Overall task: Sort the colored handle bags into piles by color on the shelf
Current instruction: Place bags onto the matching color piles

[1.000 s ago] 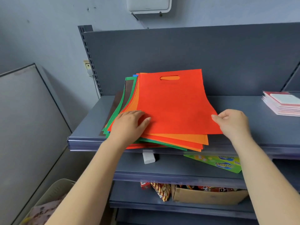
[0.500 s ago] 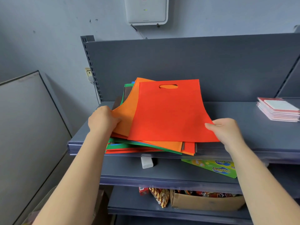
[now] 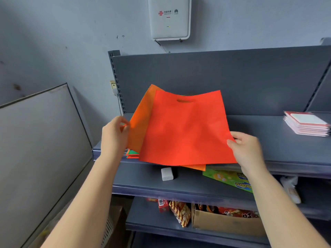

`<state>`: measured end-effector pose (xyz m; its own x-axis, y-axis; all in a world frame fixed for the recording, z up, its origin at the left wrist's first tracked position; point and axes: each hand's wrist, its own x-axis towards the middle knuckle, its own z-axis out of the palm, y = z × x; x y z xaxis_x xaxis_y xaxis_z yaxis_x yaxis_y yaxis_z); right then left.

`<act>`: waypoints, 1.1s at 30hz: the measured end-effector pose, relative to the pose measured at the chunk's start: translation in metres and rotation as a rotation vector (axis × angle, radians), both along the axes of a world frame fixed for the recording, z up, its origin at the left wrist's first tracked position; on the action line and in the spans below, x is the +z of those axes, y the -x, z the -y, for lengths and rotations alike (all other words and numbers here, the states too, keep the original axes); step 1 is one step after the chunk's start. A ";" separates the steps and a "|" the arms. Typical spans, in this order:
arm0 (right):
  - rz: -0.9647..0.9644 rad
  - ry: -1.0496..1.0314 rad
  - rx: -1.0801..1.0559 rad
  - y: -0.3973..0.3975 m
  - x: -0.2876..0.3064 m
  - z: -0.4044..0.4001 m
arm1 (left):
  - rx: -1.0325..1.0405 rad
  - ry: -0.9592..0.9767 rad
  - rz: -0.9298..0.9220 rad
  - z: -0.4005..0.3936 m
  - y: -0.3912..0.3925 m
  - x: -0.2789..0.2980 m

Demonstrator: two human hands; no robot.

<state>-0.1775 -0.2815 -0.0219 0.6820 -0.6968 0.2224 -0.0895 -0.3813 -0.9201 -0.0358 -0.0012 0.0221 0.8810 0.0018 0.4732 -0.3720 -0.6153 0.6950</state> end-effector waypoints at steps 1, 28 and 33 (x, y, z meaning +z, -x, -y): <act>0.041 -0.031 0.000 0.005 -0.001 -0.005 | 0.005 0.081 0.022 -0.005 0.009 -0.001; 0.048 -0.834 1.011 0.128 -0.017 -0.367 | 0.884 0.719 0.429 -0.333 0.409 -0.046; -0.036 -0.862 1.169 0.164 -0.013 -0.449 | 1.052 0.728 0.498 -0.394 0.479 -0.045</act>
<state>-0.3412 0.1672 -0.0353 0.9389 0.3442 0.0005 -0.1491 0.4079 -0.9008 -0.5151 0.3929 -0.0233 0.0490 0.9390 0.3403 -0.2643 -0.3164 0.9111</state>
